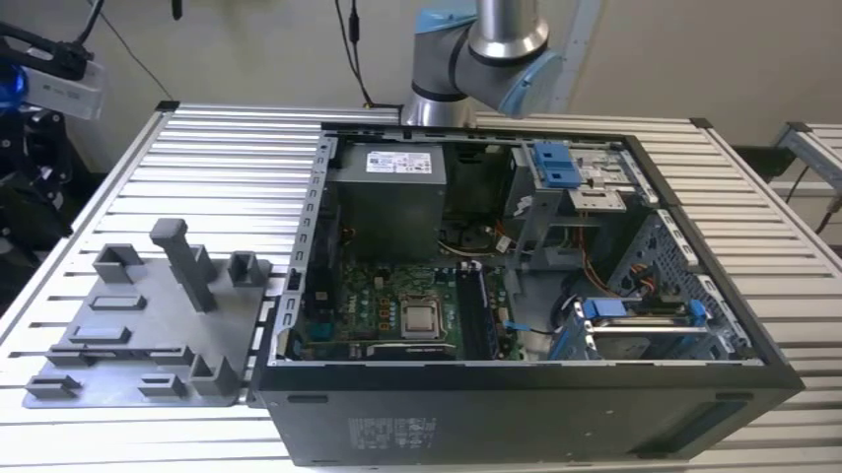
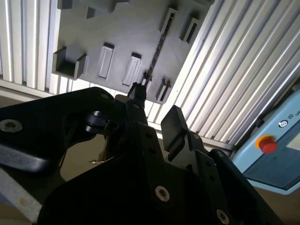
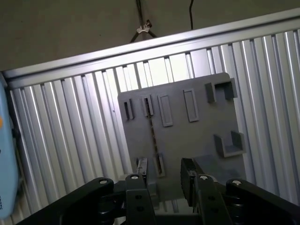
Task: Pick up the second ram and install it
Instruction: 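Pick up the second ram and move it above second insertion slot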
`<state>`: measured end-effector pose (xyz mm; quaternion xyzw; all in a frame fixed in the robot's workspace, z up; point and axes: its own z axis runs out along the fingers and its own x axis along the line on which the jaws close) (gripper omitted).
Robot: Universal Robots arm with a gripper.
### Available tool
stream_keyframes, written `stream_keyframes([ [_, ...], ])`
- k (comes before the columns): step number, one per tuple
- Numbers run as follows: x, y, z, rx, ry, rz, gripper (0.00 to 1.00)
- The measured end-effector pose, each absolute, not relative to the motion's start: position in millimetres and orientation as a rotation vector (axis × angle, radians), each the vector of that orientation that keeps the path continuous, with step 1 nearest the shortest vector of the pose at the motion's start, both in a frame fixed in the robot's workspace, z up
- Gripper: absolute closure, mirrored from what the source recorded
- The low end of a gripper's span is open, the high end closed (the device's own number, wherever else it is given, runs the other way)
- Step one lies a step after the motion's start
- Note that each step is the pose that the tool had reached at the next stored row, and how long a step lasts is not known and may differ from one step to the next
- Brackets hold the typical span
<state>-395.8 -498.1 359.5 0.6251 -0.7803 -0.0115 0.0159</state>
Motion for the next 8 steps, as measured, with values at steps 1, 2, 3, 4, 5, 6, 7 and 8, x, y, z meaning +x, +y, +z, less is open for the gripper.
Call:
stream_keyframes([
  [1,-395.9,-498.1,358.4,1.944,-2.427,-0.036,0.58],
  [2,-395.8,-498.1,357.4,1.944,-2.427,-0.036,0.58],
  [3,-395.8,-498.1,356.4,1.944,-2.427,-0.036,0.58],
  [4,-395.9,-498.1,355.5,1.944,-2.427,-0.036,0.58],
  [5,-395.8,-498.1,354.5,1.944,-2.427,-0.036,0.58],
  [6,-395.8,-498.1,353.5,1.944,-2.427,-0.036,0.58],
  [7,-395.8,-498.1,352.5,1.944,-2.427,-0.036,0.58],
  [8,-395.9,-498.1,351.5,1.944,-2.427,-0.036,0.58],
])
